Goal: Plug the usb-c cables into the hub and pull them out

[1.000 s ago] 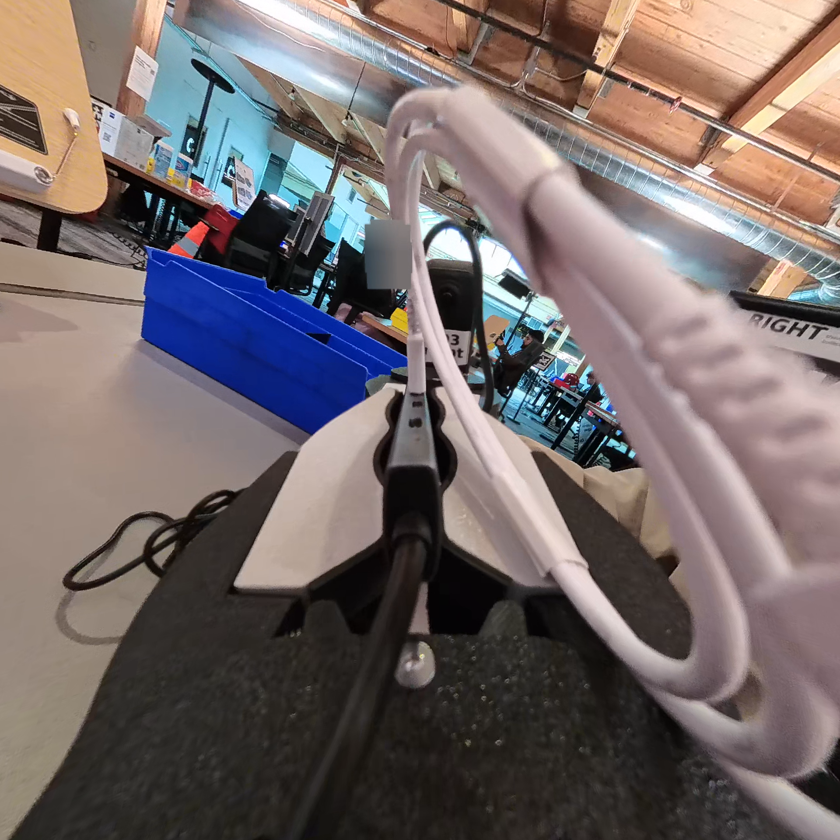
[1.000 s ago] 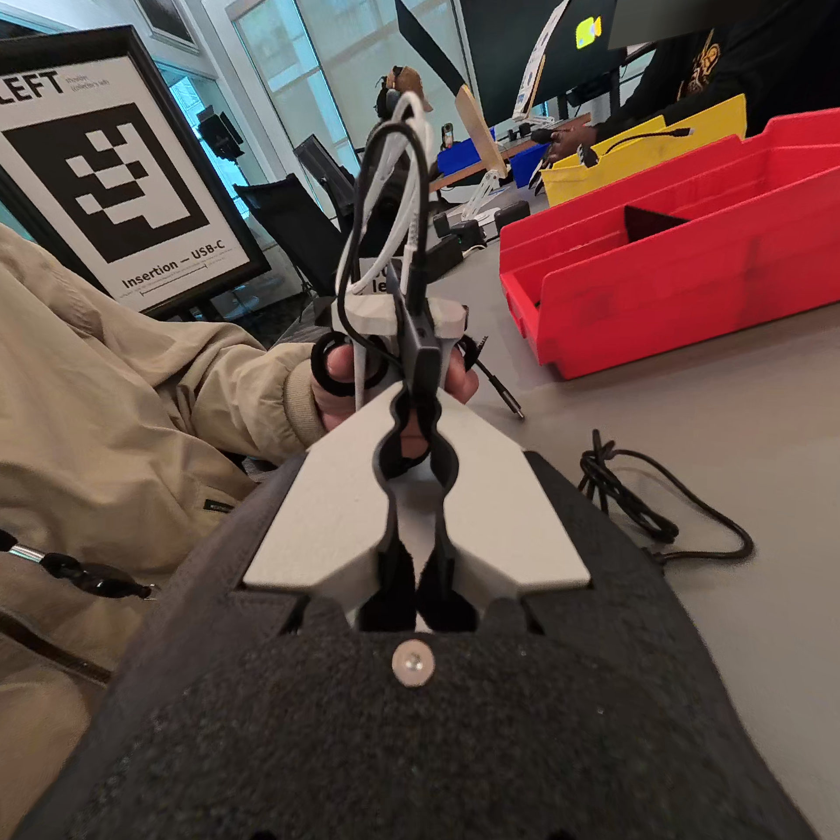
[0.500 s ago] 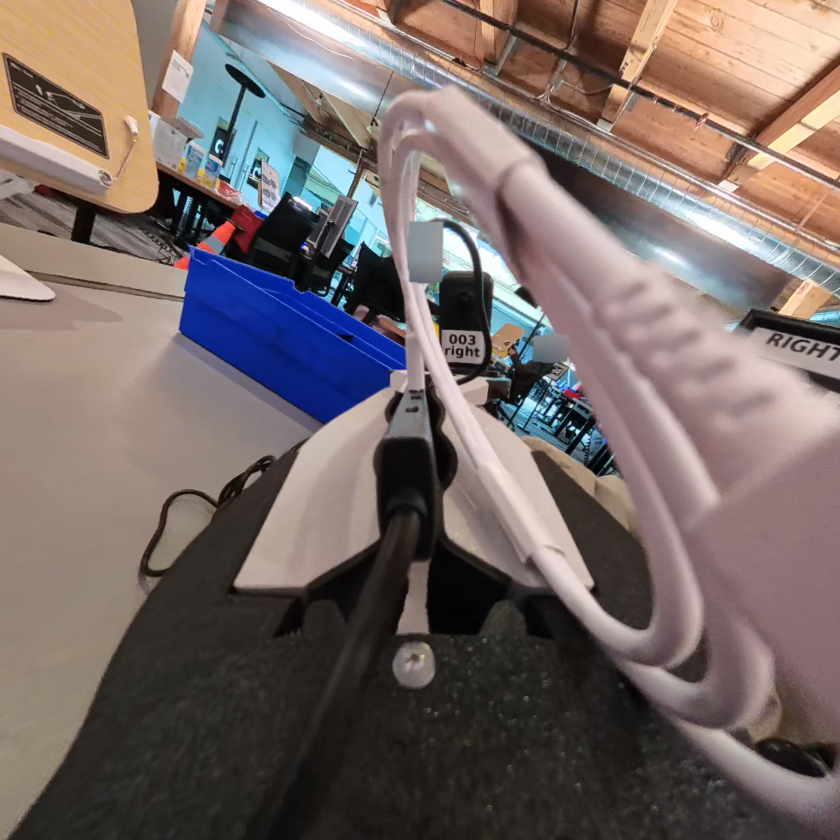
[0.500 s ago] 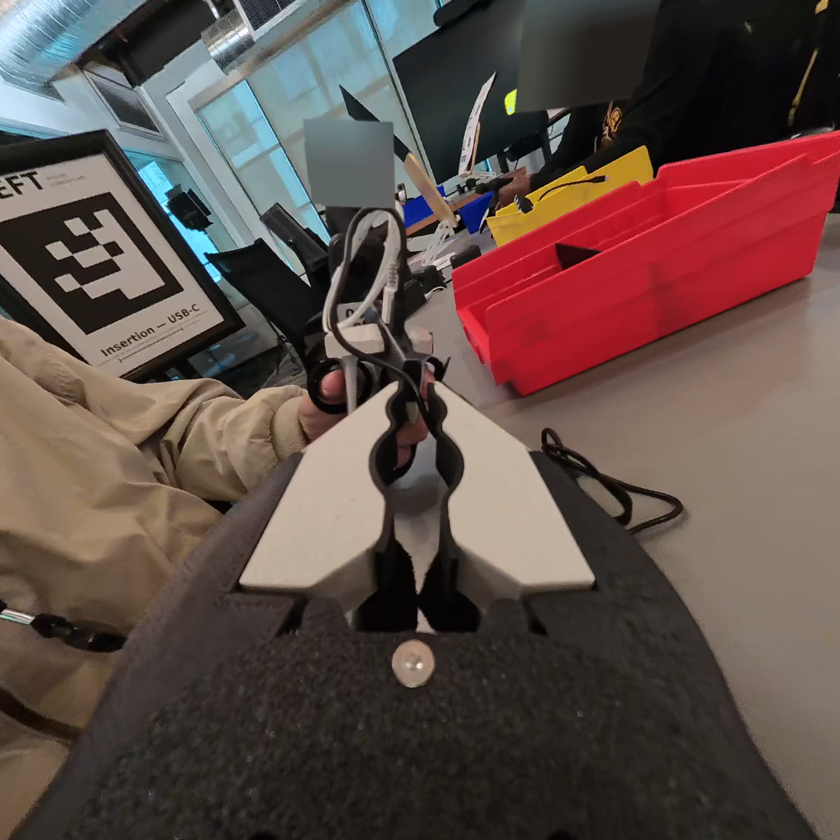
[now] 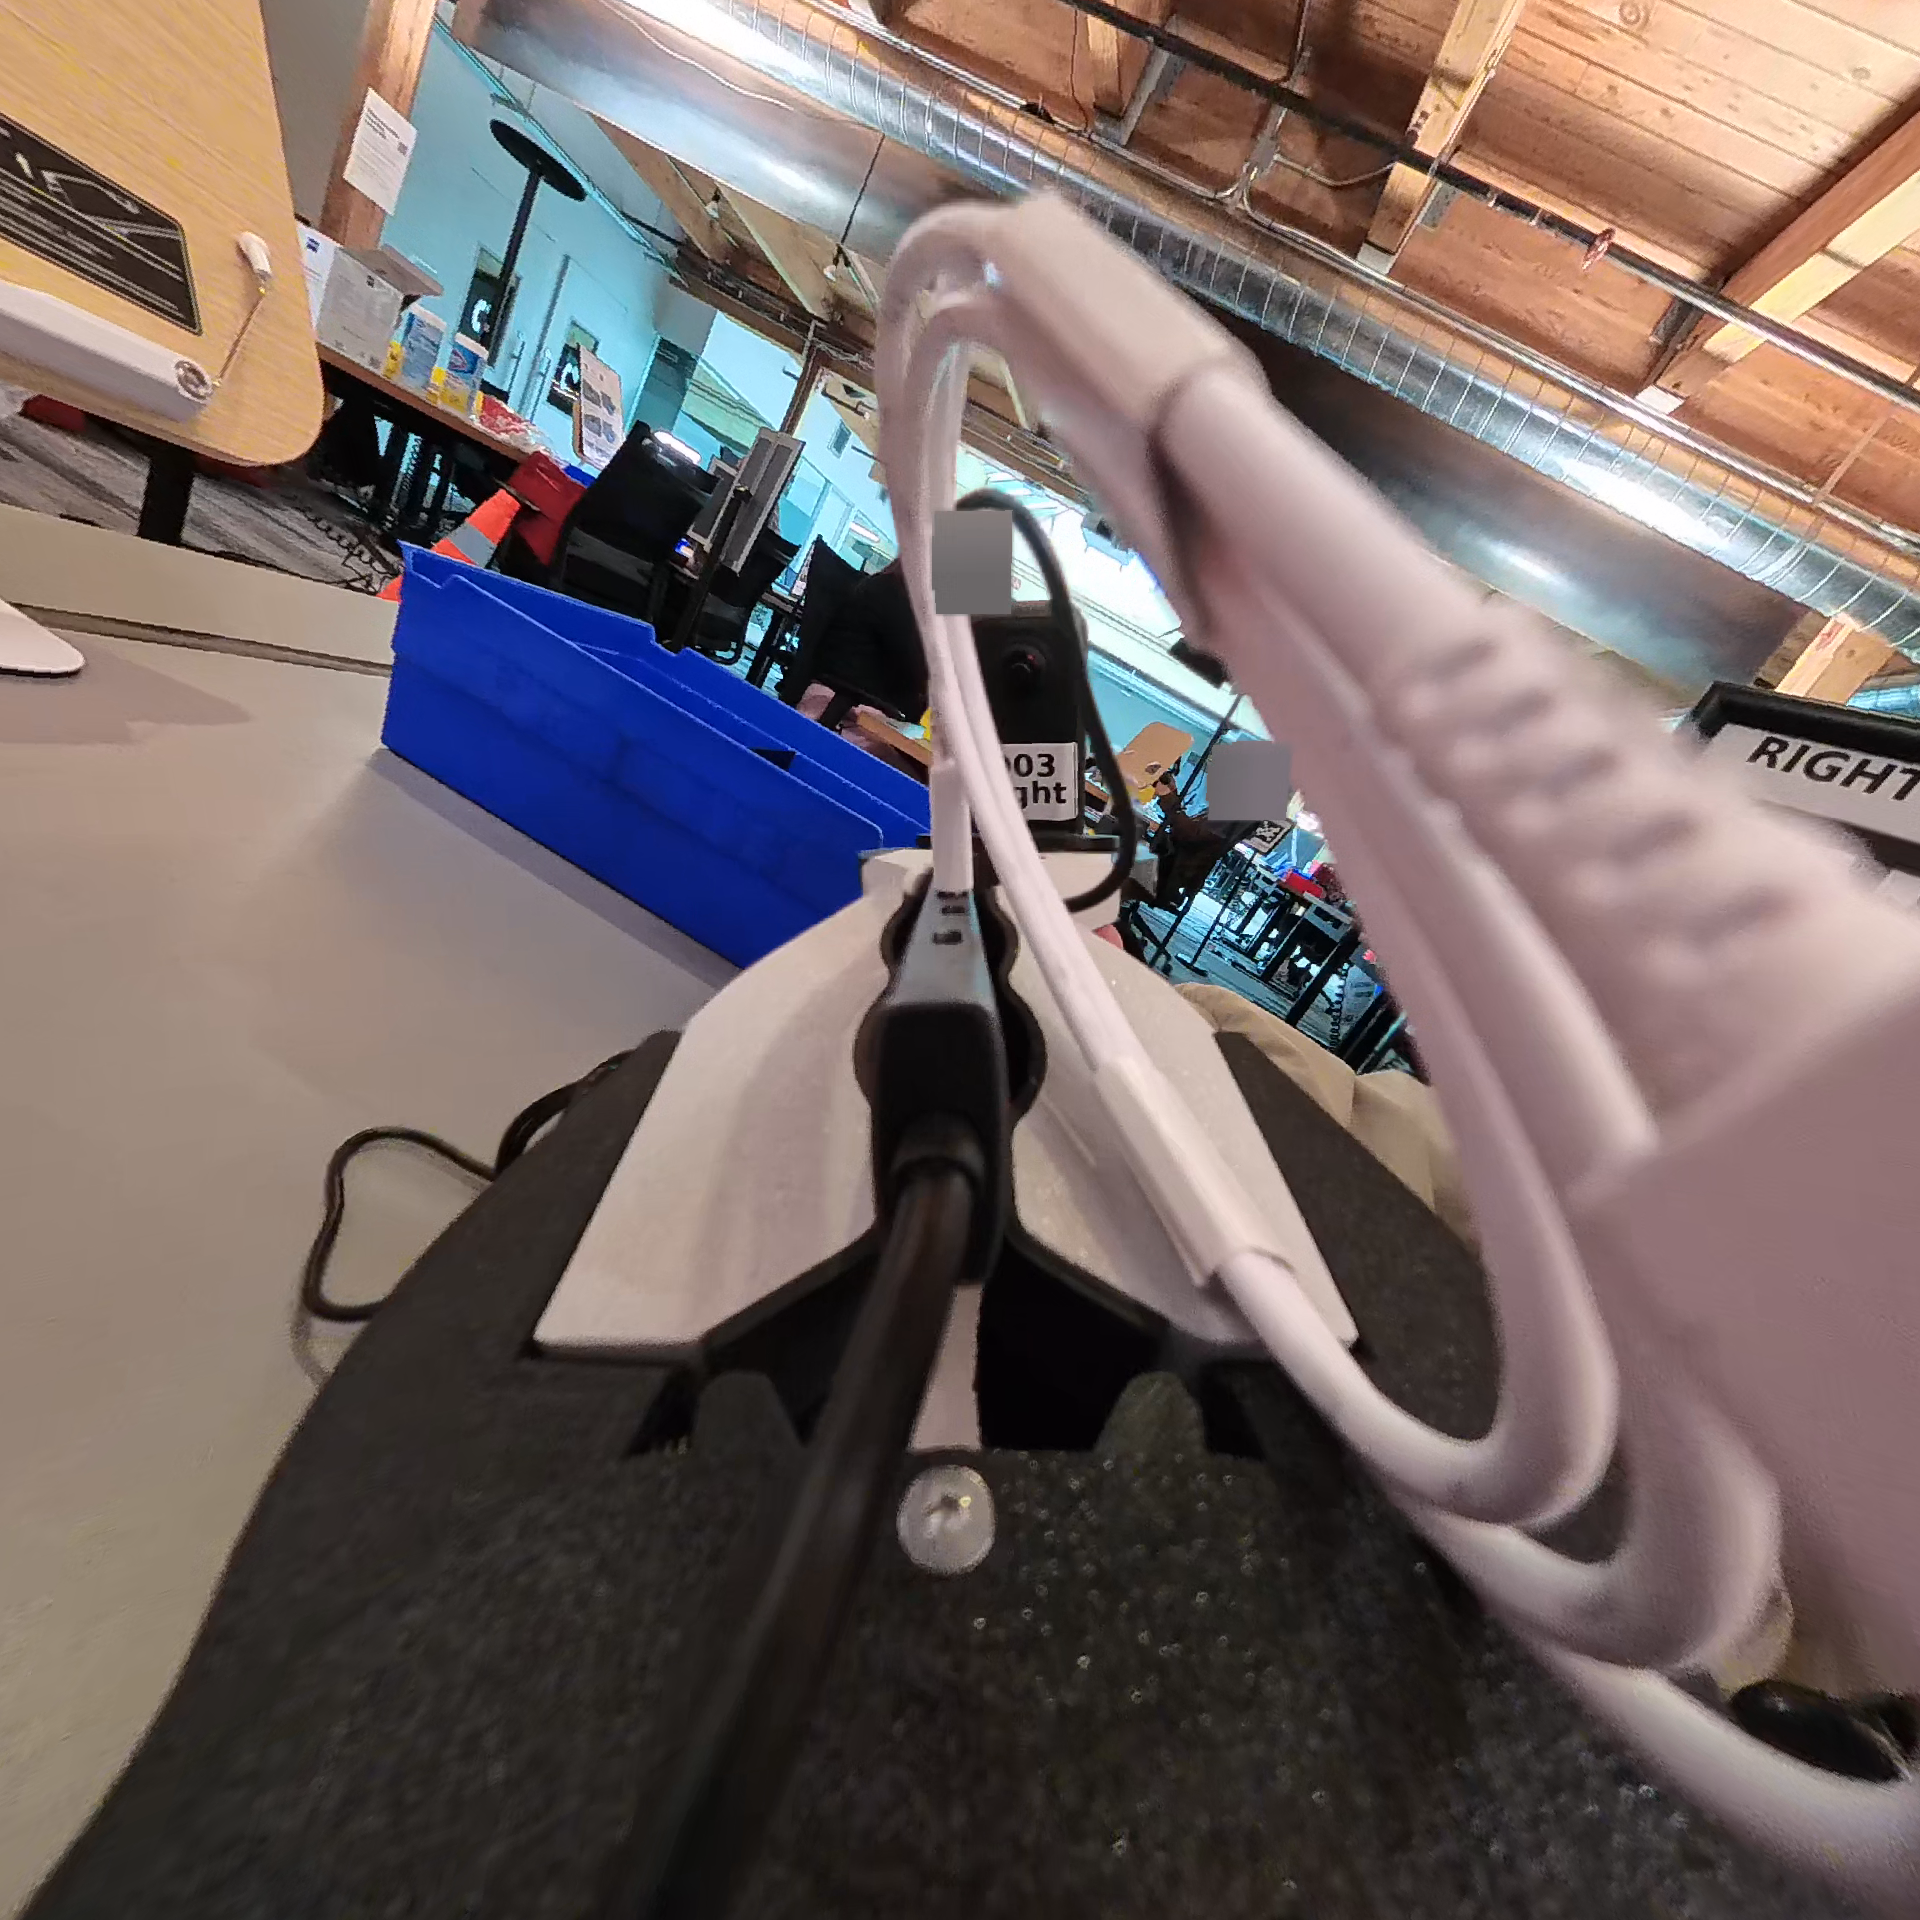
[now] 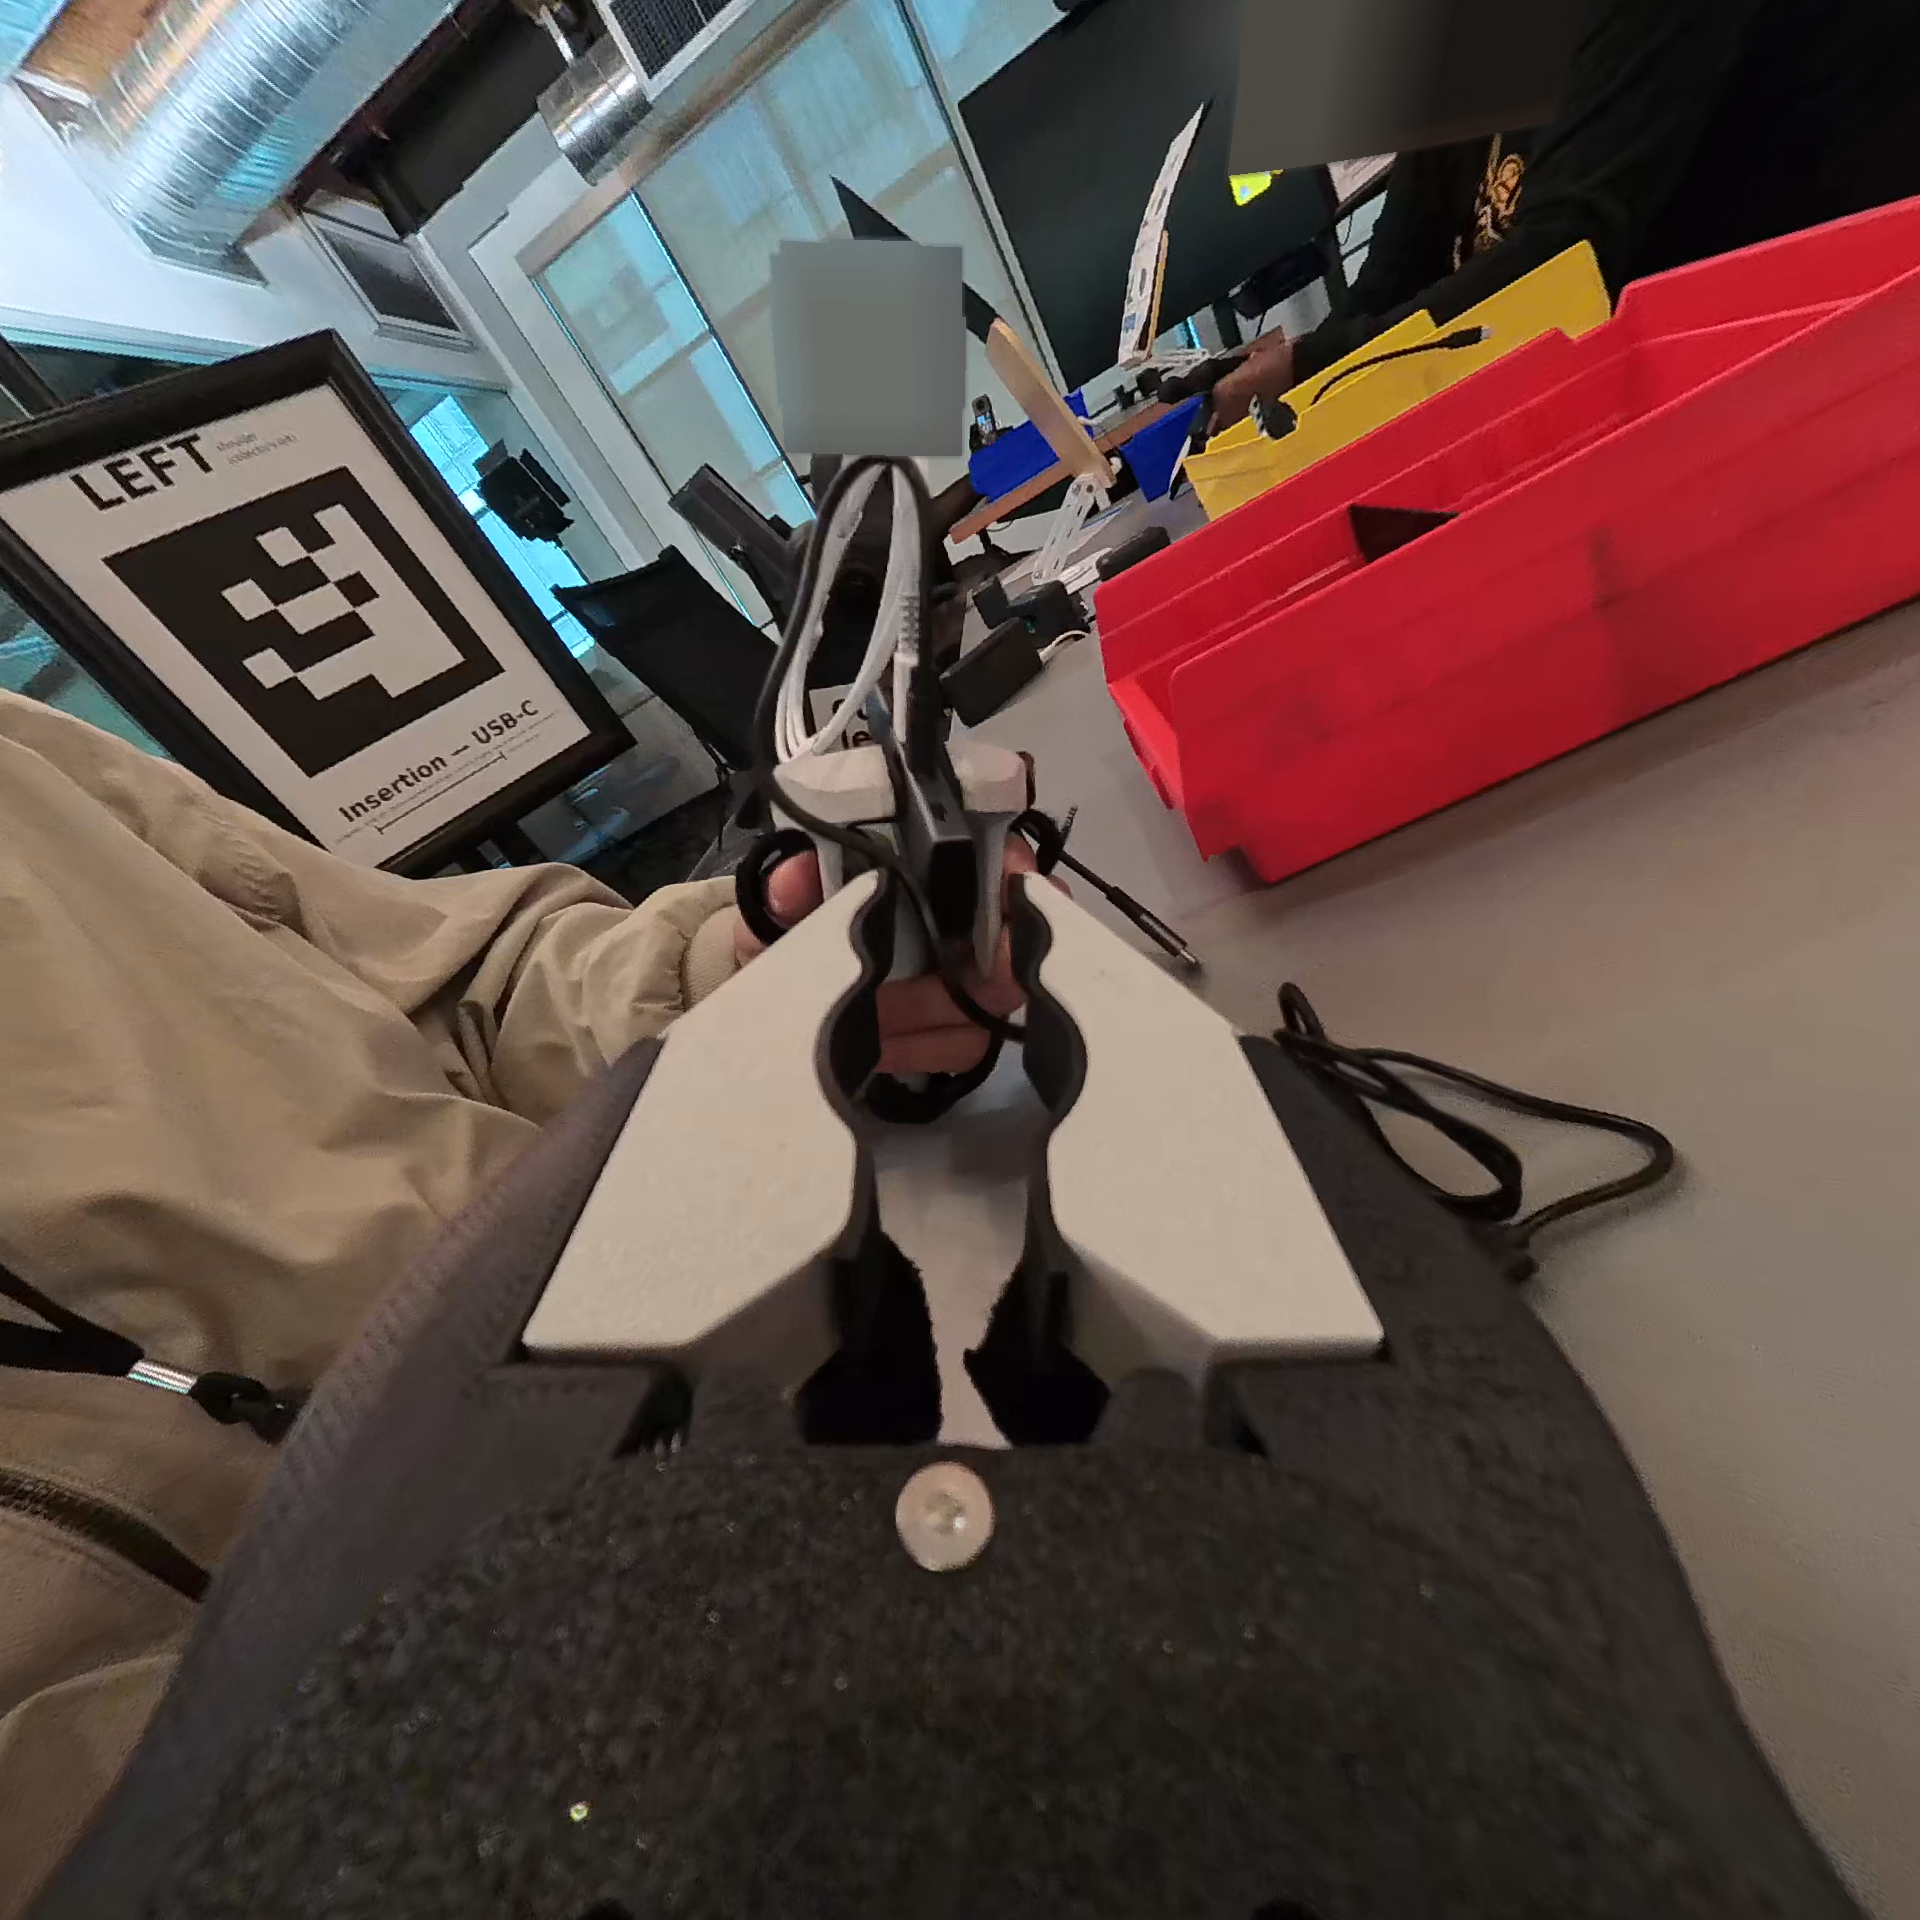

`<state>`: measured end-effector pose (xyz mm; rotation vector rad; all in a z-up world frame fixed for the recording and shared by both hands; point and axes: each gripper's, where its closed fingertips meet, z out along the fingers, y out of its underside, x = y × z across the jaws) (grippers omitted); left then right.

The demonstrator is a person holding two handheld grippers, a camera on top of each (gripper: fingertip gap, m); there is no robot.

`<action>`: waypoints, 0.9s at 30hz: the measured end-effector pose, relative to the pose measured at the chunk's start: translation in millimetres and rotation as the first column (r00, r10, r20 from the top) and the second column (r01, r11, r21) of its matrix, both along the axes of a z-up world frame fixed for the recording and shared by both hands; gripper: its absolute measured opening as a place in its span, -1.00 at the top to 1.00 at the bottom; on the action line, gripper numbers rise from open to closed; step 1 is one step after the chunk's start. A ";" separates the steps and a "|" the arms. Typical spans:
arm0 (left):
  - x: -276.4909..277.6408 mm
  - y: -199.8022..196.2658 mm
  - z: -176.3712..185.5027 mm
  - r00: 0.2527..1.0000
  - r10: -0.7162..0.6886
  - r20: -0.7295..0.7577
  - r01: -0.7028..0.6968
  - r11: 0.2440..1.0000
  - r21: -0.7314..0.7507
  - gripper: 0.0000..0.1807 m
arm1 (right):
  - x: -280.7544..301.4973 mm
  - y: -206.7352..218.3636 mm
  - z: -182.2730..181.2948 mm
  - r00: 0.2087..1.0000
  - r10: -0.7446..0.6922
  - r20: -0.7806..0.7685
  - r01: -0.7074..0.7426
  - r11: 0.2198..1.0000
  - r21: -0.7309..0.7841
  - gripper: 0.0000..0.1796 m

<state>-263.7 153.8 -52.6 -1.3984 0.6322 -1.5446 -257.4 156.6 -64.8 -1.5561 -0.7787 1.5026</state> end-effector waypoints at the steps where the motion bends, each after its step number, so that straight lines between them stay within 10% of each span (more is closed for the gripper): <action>1: 0.4 0.2 -0.4 1.000 0.001 -0.001 -0.001 1.000 -0.001 0.88 | -0.9 -1.2 0.4 1.000 0.007 -0.003 -0.007 1.000 -0.001 0.81; 16: 18.2 -21.8 -12.6 0.988 -0.090 -0.124 0.098 0.993 0.066 0.67 | 36.9 16.7 43.2 0.980 -0.063 -0.187 0.058 0.998 -0.032 0.88; 27: 16.6 -26.1 -43.0 0.941 -0.074 -0.329 0.109 0.990 0.091 0.73 | 119.2 86.0 175.8 0.953 -0.301 -0.042 0.301 0.916 0.265 0.88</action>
